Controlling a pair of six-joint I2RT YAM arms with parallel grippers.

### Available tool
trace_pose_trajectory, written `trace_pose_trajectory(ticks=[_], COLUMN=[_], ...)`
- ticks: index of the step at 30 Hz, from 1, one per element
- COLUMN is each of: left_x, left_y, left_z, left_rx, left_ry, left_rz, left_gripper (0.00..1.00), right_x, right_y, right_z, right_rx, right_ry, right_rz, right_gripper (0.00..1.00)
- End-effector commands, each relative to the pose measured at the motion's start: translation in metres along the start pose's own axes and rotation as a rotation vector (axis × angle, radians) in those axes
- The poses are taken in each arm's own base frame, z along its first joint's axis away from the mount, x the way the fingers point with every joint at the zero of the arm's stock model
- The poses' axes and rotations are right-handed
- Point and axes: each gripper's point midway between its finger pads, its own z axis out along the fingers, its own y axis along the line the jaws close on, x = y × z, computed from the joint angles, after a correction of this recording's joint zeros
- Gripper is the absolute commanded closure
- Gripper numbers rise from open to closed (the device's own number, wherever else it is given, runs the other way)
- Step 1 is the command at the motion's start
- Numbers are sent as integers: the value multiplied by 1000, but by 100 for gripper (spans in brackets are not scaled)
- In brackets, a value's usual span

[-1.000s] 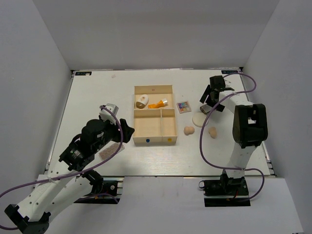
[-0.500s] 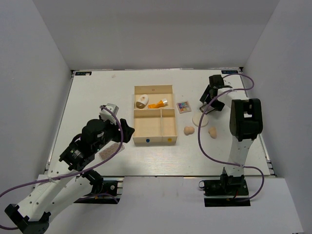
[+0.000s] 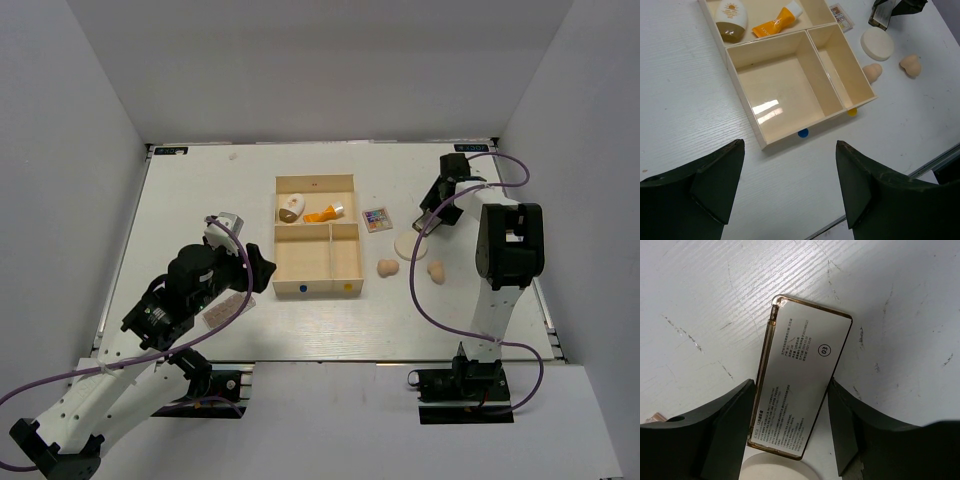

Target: Organize the makeup

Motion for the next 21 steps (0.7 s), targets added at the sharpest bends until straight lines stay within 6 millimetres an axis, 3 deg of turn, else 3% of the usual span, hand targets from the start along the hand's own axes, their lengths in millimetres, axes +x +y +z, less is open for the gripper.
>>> trace_pose_trajectory(ticks=[1,15,21], left_x=[-5,-5,-5], left_y=[0,1,2], left_z=[-2,-2,-2], left_rx=[0,-8,-12], left_ry=[-22,-22,-23], left_rz=[3,4,4], left_gripper=[17,16,17], right_x=[4,-47,-53], right_y=[1,31,48], right_z=[2,-14,-37], right_rx=[-26,-163,-258], right_ry=[19,-148,-170], right_rz=[1,-195,-224], right_gripper=[50,85,89])
